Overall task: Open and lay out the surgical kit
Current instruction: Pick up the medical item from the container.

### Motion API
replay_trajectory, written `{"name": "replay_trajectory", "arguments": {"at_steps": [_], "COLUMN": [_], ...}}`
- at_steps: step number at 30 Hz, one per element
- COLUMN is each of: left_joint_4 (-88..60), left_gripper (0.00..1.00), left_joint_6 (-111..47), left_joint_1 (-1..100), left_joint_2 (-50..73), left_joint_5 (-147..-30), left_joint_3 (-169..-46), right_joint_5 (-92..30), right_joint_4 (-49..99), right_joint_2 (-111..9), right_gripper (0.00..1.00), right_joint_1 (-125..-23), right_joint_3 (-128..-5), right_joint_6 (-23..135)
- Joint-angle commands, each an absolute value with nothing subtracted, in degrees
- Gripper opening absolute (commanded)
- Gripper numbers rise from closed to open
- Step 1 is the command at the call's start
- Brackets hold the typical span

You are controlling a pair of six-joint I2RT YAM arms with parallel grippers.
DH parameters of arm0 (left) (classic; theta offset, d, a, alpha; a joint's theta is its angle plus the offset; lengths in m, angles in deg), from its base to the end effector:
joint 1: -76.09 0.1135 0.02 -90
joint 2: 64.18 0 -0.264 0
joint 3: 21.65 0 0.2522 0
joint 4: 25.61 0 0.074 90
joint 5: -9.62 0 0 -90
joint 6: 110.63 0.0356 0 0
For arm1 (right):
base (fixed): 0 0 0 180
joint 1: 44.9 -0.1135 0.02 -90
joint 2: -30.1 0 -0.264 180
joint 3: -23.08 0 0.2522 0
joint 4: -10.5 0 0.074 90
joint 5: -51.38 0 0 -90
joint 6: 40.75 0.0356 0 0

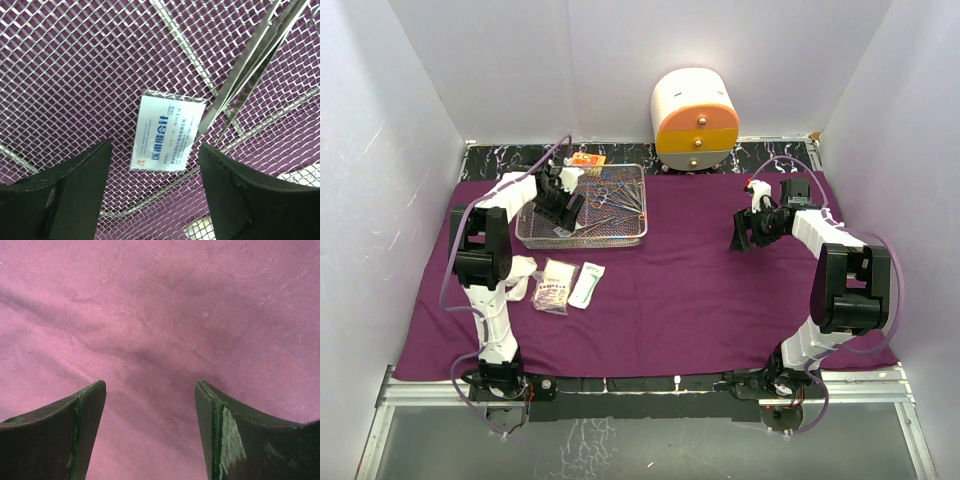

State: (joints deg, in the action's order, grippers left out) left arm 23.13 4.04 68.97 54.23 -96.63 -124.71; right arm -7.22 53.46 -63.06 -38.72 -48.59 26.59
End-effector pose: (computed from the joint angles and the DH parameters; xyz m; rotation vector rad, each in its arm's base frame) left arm 0.4315 -0.0639 0.1816 0.8064 2.5153 -0.2798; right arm 0.3144 -0.0154 0.1905 -0.5217 2.4785 0.5454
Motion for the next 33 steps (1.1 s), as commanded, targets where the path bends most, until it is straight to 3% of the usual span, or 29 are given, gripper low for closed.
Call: {"name": "replay_trajectory", "arguments": {"at_steps": [1, 24, 33], "left_joint_4": [25.0, 25.7, 26.0], "left_gripper": [0.70, 0.71, 0.55], "left_joint_6": [9.2, 12.2, 11.5], "left_joint_1": [67.0, 66.4, 66.4], "left_joint_2": [50.7, 55.0, 55.4], "left_joint_5": [-95.9, -90.3, -88.6], "left_joint_3": [-125.9, -123.3, -122.2], "right_joint_5": [-7.2, -7.2, -7.2], "right_joint_4": [52.7, 52.8, 52.8], "right_joint_2": [-63.1, -63.3, -63.3], "right_gripper": [0.70, 0.71, 0.71], "right_joint_1": [-38.4, -38.4, -38.4], "right_joint_3": [-51.2, -51.2, -51.3], "right_joint_6": [25.7, 25.7, 25.7]}}
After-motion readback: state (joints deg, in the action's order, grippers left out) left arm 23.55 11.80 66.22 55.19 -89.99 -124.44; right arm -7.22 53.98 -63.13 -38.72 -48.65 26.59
